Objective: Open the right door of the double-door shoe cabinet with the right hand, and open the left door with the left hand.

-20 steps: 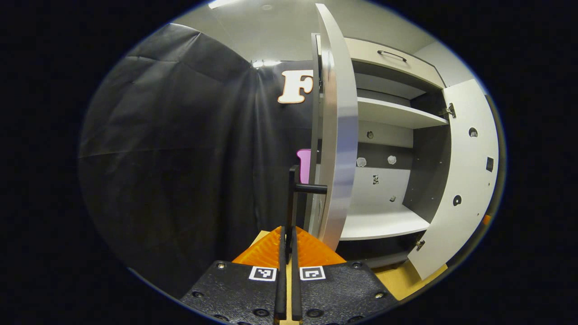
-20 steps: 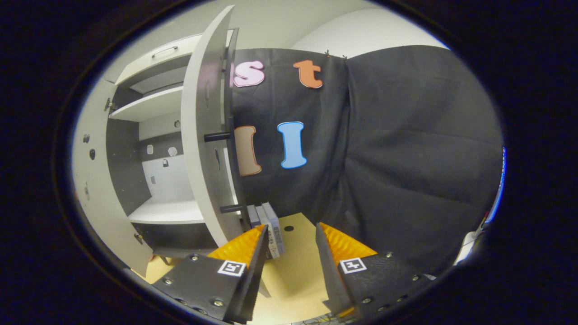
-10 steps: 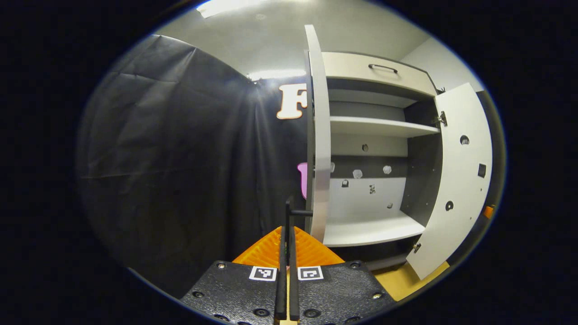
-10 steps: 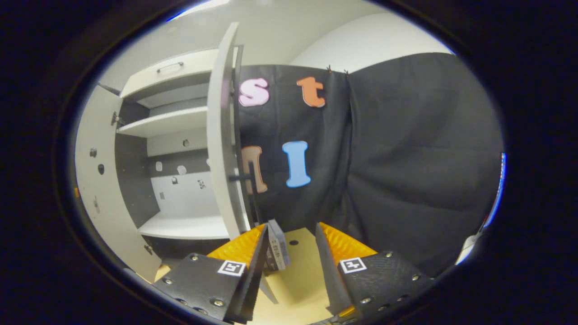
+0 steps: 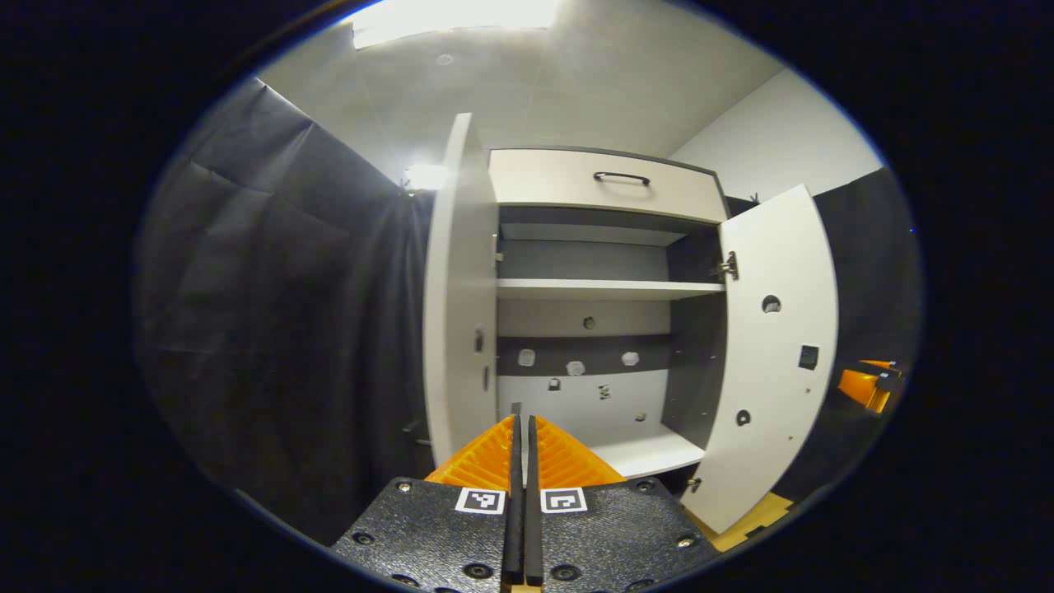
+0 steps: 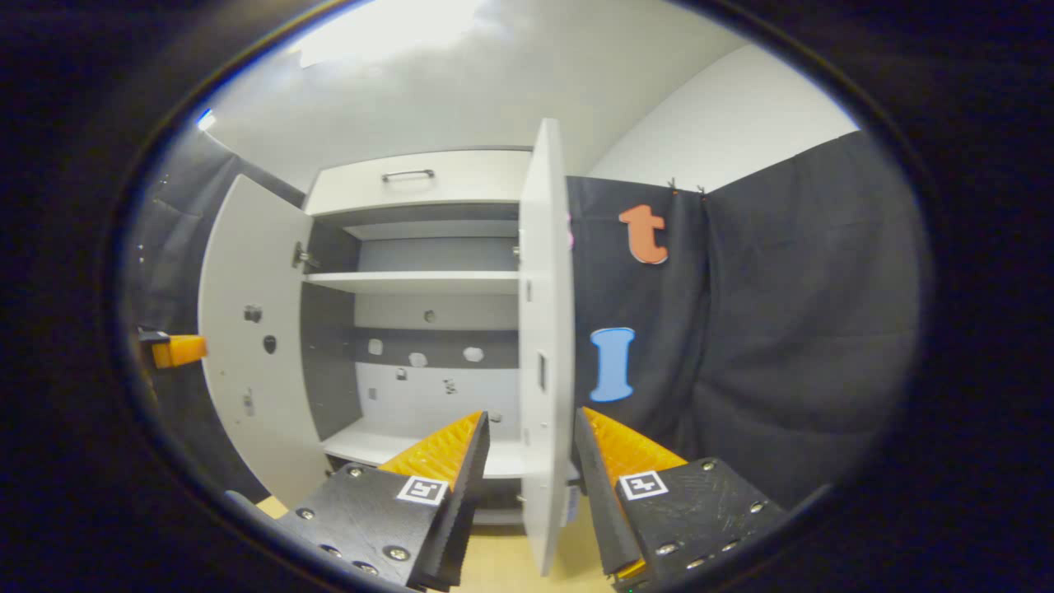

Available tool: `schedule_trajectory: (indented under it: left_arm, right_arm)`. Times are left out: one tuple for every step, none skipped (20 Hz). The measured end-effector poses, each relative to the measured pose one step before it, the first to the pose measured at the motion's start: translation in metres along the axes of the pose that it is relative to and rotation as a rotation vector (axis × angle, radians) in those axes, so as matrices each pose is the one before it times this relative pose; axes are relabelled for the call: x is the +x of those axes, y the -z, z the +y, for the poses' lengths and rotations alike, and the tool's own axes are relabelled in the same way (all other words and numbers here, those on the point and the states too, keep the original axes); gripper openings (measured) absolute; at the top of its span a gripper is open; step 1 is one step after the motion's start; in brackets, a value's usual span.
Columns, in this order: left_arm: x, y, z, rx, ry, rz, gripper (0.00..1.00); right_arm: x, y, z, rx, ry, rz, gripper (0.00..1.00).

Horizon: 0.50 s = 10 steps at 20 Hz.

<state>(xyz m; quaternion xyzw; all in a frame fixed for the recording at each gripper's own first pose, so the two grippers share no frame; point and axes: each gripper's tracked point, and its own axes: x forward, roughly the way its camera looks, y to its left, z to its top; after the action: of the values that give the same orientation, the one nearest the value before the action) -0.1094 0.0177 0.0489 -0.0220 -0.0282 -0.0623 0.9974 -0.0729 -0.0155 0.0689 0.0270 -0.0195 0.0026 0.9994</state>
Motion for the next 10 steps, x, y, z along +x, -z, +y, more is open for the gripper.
schedule_trajectory:
  left_arm:
    - [0.00338, 0.00058, -0.01177, -0.00981, 0.03067, 0.00099, 0.02]
    - [0.00450, 0.00234, -0.00960, -0.00651, 0.02502, -0.00028, 0.02]
    - [0.00312, 0.00152, -0.00910, -0.00352, 0.02701, -0.00320, 0.02]
    - [0.00266, 0.00072, -0.00778, -0.00434, 0.01622, -0.00194, 0.05]
    - [0.00199, 0.00201, -0.00428, -0.00338, 0.01323, -0.00130, 0.19]
    - [0.00074, 0.00258, -0.00257, 0.00093, 0.00414, 0.00150, 0.32]
    - [0.00152, 0.00104, -0.00078, 0.00479, 0.00409, 0.00270, 0.45]
    - [0.00074, 0.00222, -0.00121, 0.00405, 0.00171, 0.00446, 0.55]
    - [0.00156, 0.00136, 0.00065, 0.00293, -0.00106, 0.00354, 0.71]
    - [0.00178, 0.00141, 0.00143, 0.00439, -0.00826, 0.00277, 0.80]
  right_arm:
    - [0.00130, -0.00151, 0.01327, 0.02090, -0.02991, -0.00314, 0.56]
    - [0.00336, 0.00167, 0.01305, 0.01991, -0.03441, 0.00186, 0.56]
    - [0.00133, 0.00065, 0.01148, 0.01835, -0.02720, 0.00473, 0.55]
    - [0.00036, 0.00104, 0.00856, 0.01044, -0.02364, 0.00207, 0.56]
    - [0.00042, -0.00025, 0.00666, 0.00297, -0.01604, -0.00184, 0.58]
    - [0.00110, -0.00031, 0.00579, -0.00162, -0.01457, -0.00144, 0.65]
    - [0.00055, -0.00030, 0.00411, -0.00339, -0.01194, -0.00044, 0.68]
    - [0.00083, 0.00100, 0.00161, -0.00397, -0.00445, 0.00079, 0.73]
    - [0.00226, 0.00189, 0.00361, -0.00044, -0.01385, 0.00697, 0.74]
    - [0.00160, 0.00273, 0.00433, 0.00377, -0.01396, 0.00697, 0.83]
